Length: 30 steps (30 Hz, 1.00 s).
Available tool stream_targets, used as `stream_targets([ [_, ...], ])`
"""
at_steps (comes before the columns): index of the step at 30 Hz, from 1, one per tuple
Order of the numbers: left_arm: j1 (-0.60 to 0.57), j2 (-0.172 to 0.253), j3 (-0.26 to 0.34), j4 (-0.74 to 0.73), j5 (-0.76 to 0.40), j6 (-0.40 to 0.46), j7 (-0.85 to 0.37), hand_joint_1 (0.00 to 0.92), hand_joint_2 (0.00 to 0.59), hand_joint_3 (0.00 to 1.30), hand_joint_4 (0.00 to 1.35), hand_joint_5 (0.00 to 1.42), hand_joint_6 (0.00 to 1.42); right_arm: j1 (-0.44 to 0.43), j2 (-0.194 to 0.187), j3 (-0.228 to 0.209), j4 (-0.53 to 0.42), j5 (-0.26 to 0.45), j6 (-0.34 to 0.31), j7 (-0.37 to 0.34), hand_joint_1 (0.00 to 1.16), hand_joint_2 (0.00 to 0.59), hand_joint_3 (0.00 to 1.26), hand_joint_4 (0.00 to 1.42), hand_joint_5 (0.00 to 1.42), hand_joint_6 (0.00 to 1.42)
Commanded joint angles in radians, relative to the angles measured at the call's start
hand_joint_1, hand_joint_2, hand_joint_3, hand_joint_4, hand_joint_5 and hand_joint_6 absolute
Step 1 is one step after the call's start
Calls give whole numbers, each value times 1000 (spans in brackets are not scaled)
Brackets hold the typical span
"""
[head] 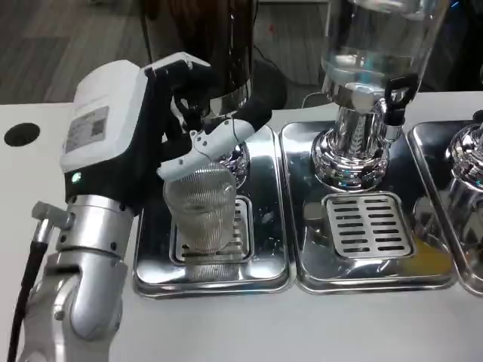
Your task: Grasp the cup under the faucet to collect the drink, then remove the cup.
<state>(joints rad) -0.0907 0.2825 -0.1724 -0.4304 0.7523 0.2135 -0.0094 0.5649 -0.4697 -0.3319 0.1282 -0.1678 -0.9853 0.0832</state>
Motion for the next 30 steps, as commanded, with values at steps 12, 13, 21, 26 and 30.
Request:
stream_targets([
  [12,61,91,23,-18,-23,-41,-116,15,66,526,512,961,1125,-2,10,14,2,15,-15,7,316,436,201,35,47,0],
  [13,61,91,22,-19,-24,-41,-117,15,66,526,511,961,1125,-2,10,15,3,13,-15,6,316,436,201,35,47,0],
  [21,61,92,3,-26,-16,-45,-131,17,67,526,510,961,1108,-8,8,20,8,12,-12,4,316,436,201,35,47,0],
  [26,62,93,0,-22,-15,-47,-132,17,67,526,509,961,1109,-15,8,23,16,11,-12,3,316,436,200,39,47,0],
  [30,59,91,-2,-22,-10,-50,-132,17,67,526,509,961,1110,-20,8,24,20,11,-12,3,316,436,200,42,48,0],
])
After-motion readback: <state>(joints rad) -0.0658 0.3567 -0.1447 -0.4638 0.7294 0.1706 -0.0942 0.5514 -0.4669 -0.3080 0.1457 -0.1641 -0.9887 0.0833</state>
